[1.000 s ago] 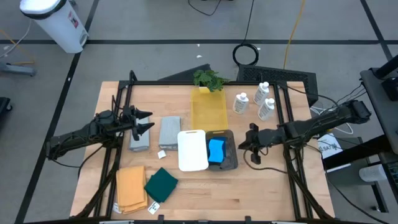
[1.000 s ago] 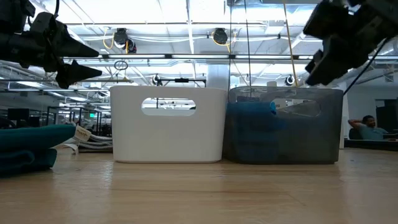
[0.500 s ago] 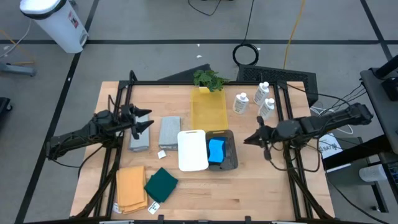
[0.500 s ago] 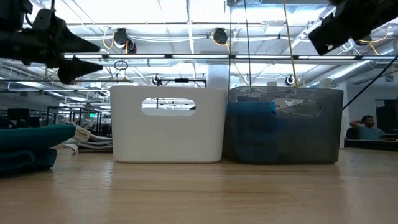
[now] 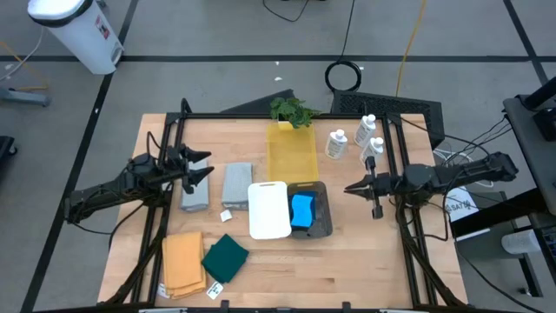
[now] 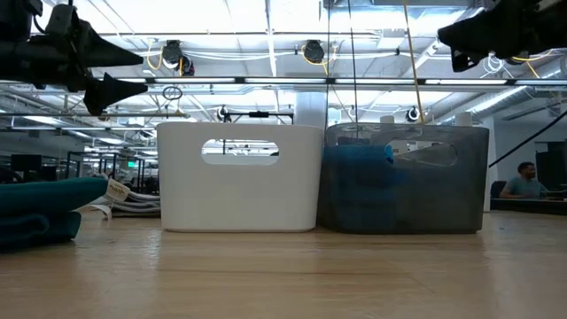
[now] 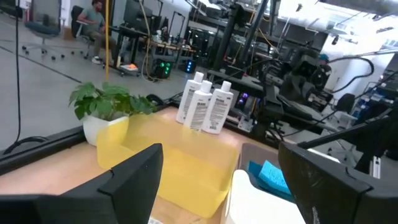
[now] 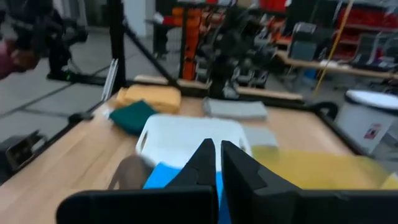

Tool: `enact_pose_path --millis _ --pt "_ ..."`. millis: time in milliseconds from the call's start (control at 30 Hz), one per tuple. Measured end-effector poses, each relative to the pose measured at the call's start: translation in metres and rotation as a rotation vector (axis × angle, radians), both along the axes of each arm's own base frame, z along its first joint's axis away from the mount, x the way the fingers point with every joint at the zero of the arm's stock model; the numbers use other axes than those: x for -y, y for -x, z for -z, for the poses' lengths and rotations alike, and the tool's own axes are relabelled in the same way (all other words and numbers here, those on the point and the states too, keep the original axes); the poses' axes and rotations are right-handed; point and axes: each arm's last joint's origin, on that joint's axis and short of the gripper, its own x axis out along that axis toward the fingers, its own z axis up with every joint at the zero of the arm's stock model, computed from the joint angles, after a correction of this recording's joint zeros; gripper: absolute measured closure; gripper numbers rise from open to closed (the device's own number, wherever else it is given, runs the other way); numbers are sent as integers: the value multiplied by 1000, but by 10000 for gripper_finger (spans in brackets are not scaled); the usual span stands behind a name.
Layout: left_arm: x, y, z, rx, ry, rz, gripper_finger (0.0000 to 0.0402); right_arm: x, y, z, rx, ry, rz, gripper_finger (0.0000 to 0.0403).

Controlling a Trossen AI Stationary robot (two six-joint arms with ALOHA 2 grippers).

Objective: Pick & Place Kitchen Items
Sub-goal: Put the left gray microfiber into the yellow bin

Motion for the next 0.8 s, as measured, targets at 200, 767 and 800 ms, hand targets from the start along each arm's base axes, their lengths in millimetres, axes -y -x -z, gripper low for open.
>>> enact_pose_path --millis 200,767,800 --pt "0 0 1 3 41 8 78 6 1 -3 29 -16 51 403" --pt "3 9 -4 -154 348 -17 78 16 0 -2 28 -8 129 403" --pt "3 12 -7 -214 377 -33 78 16 0 -2 28 -8 130 403"
